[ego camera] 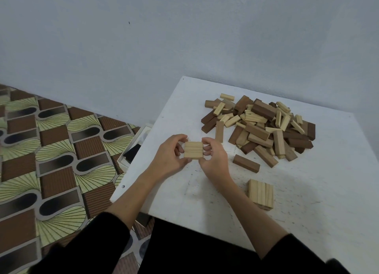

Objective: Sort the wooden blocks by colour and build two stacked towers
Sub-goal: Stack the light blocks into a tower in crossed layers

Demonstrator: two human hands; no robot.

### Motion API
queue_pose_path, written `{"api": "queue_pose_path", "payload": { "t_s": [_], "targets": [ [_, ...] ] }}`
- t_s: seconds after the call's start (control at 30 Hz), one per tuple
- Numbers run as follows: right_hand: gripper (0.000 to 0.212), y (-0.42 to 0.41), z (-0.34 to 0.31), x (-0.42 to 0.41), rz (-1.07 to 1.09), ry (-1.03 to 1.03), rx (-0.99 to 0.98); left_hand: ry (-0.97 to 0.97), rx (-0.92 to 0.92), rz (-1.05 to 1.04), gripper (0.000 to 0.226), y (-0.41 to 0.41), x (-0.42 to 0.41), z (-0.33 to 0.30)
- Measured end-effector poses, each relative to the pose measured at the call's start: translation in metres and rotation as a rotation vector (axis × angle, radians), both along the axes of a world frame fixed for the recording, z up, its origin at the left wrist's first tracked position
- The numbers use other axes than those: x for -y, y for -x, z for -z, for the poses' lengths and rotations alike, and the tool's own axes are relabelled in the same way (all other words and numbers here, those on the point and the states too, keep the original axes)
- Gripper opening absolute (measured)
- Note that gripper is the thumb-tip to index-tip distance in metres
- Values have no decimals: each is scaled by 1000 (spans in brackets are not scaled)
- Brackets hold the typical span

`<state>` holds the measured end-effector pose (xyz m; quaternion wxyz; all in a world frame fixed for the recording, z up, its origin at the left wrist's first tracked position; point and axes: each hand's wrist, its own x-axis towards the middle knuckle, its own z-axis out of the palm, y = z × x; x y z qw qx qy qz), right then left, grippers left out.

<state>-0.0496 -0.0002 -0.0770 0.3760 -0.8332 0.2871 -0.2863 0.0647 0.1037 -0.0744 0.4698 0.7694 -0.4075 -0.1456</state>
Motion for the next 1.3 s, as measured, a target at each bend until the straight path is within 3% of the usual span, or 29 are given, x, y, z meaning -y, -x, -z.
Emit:
{"api": "queue_pose_path", "payload": {
  "t_s": [0.37, 0.53, 0.8, 0.97, 1.17, 1.3],
  "targets": [
    [63, 1, -1, -1, -33, -1, -1, 1, -48, 18, 73, -1, 0, -3],
    [56, 0, 1, 0, -28, 23, 0, 8, -69, 25, 69, -2, 0, -1],
    [59, -1, -12, 4, -87, -93, -111, 20, -194, 46, 68, -3, -3, -10],
    [63, 7, -37, 6, -155, -64, -131, 35, -127, 50, 70, -1, -7, -29],
    [58, 65, -75, 21, -219, 36, -105, 73, -47, 207, 74, 30, 2, -58],
    [59, 112, -79, 39, -226, 92, -289, 11, -41, 349, 75, 66, 22, -62]
  ]
}}
